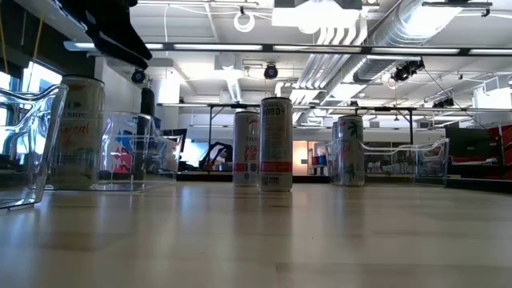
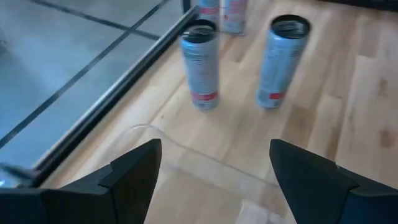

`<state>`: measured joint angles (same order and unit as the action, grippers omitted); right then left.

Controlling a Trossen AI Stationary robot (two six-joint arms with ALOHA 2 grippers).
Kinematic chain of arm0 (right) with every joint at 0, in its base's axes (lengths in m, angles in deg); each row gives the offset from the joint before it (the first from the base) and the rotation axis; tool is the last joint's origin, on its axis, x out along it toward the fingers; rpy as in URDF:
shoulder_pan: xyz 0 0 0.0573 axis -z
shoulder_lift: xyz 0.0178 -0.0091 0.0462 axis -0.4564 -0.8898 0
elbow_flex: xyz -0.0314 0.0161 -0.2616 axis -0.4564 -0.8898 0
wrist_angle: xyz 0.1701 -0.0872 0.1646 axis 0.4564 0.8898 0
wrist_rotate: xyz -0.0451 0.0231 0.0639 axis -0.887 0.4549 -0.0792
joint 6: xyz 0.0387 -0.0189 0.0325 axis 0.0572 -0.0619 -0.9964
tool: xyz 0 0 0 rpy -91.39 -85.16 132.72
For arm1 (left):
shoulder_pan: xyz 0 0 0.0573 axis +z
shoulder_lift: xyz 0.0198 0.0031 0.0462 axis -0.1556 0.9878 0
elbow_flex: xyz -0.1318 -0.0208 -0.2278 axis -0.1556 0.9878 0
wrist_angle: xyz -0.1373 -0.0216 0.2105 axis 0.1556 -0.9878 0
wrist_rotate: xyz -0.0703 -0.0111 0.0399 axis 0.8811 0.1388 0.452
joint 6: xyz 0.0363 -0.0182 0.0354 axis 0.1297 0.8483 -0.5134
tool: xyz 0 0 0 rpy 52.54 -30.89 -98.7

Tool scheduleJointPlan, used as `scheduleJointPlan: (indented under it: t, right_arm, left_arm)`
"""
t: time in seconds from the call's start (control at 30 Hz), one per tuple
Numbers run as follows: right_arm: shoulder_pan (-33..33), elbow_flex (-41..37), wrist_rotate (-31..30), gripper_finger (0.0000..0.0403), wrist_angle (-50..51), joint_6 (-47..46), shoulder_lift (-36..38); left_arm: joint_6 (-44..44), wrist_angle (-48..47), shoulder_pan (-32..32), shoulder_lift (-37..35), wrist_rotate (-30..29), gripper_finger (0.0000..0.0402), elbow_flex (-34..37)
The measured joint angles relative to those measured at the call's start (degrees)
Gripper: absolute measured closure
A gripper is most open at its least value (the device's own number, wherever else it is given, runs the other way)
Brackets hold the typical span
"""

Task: Sort soda cans
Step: Put the white yellow soda can into the top left transparent bin

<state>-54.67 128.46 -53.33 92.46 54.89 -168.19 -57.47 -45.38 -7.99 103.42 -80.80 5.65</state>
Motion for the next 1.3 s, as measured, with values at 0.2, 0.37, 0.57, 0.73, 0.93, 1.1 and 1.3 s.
scheduleJointPlan:
  t: [0.2, 0.37, 0.57, 0.73, 0.93, 1.1, 1.3]
  right_arm:
    - [-5.5, 12.5, 8.6, 0.0114, 24.6, -9.2, 0.9]
    - [-14.5, 16.3, 20.2, 0.0114, 29.6, -19.0, 0.4]
    - [-22.7, 16.9, 25.2, 0.0114, 38.7, -45.8, 0.1]
    - [-25.6, 16.9, 31.0, 0.0114, 52.6, -62.8, -1.9]
    - [-26.0, 16.8, 38.1, 0.0114, 59.5, -64.5, -4.8]
    - [-25.8, 16.8, 39.3, 0.0114, 59.6, -63.0, -6.7]
    - [-25.8, 16.8, 42.4, 0.0114, 59.7, -62.8, -9.3]
  left_arm:
    - [2.1, 4.9, -8.5, 0.0, -6.5, 0.0108, 4.0]
    - [3.6, 8.8, -16.8, 0.6, -5.9, 0.0108, 5.3]
    - [4.7, 10.3, -23.9, 2.0, -6.9, 0.0108, 5.4]
    - [4.7, 11.5, -26.4, 3.4, -8.5, 0.0108, 5.4]
    - [4.7, 11.3, -26.6, 4.9, -9.1, 0.0108, 5.4]
    - [4.7, 11.4, -26.6, 6.2, -9.1, 0.0108, 5.4]
    - [4.6, 11.2, -26.6, 7.0, -9.1, 0.0108, 5.4]
